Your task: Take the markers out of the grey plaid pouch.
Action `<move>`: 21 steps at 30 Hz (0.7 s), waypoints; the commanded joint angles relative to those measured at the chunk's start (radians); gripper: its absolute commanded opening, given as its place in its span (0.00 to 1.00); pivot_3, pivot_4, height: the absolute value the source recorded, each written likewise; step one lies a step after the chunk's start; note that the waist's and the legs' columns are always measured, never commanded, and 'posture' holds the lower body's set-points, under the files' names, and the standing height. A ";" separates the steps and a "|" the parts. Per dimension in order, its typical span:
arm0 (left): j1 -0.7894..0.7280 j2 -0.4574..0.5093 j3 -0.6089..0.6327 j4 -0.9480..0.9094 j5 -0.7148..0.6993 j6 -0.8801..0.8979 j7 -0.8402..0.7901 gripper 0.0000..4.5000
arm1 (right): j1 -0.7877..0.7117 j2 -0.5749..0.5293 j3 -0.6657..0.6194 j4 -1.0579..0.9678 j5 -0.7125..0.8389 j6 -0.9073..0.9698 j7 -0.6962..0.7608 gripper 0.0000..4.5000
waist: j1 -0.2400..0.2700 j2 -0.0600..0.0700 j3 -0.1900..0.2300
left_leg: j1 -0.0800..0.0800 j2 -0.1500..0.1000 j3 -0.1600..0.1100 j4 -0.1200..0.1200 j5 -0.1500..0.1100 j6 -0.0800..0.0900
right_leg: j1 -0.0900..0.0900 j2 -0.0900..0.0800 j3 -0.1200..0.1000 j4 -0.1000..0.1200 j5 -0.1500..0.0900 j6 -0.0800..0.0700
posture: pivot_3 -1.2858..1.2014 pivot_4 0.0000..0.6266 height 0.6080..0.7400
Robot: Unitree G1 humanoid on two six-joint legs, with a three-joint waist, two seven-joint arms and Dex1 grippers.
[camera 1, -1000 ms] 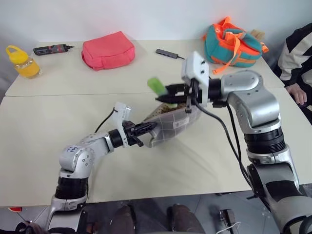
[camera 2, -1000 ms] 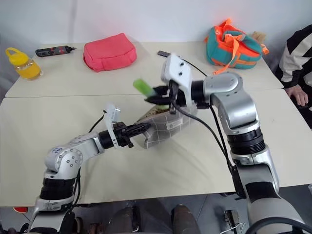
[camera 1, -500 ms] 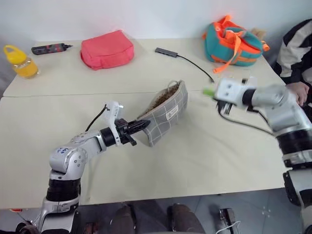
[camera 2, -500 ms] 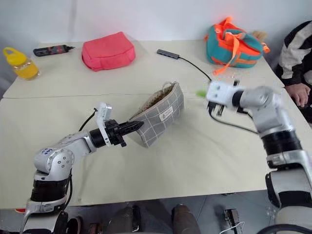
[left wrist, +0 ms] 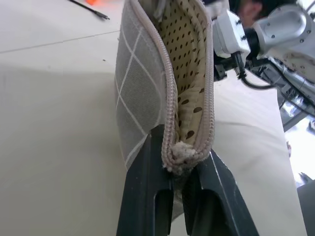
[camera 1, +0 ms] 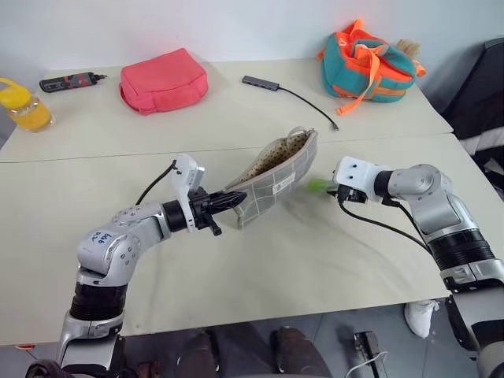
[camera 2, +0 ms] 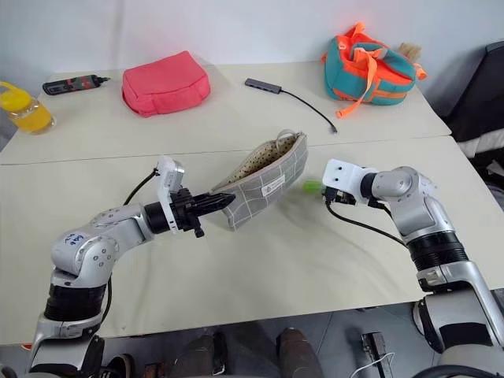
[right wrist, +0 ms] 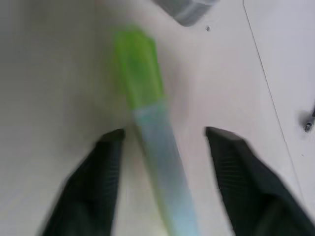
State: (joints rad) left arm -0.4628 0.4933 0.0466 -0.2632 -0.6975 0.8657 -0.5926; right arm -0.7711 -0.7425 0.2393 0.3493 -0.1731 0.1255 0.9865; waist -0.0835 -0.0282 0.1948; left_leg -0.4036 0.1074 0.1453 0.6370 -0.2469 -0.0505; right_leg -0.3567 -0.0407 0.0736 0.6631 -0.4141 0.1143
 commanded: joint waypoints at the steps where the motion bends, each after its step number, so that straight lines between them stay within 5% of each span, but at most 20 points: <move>1: 0.006 0.015 -0.008 -0.034 0.008 -0.016 -0.027 0.00 | -0.039 -0.039 -0.088 -0.113 0.103 0.097 0.085 0.62 | 0.001 0.000 0.000 | 0.000 0.000 0.000 0.000 0.000 0.000 | 0.000 0.000 0.000 0.000 0.000 0.000 | 0.52 0.24 1.00; 14: 0.016 0.078 -0.037 -0.030 0.029 -0.035 -0.115 0.00 | -0.261 -0.022 -0.162 -0.176 0.243 0.120 0.140 0.62 | -0.001 0.000 0.000 | 0.000 0.000 0.001 0.000 0.000 0.000 | -0.001 0.000 0.001 0.000 0.000 0.000 | 0.52 0.24 1.00; 21: -0.018 0.075 -0.061 -0.013 0.043 -0.044 -0.135 0.00 | -0.242 0.064 -0.117 -0.340 0.360 0.181 0.220 0.18 | 0.000 0.000 0.000 | 0.000 0.001 0.001 0.000 0.000 0.000 | -0.002 0.000 0.001 0.002 0.000 0.000 | 0.52 0.24 1.00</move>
State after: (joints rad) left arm -0.4679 0.5644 -0.0140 -0.2652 -0.6625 0.8279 -0.7191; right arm -1.0051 -0.6715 0.1223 0.0565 0.1706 0.3115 1.1971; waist -0.0833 -0.0282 0.1948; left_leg -0.4038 0.1080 0.1459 0.6375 -0.2471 -0.0502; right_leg -0.3586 -0.0403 0.0744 0.6658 -0.4140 0.1143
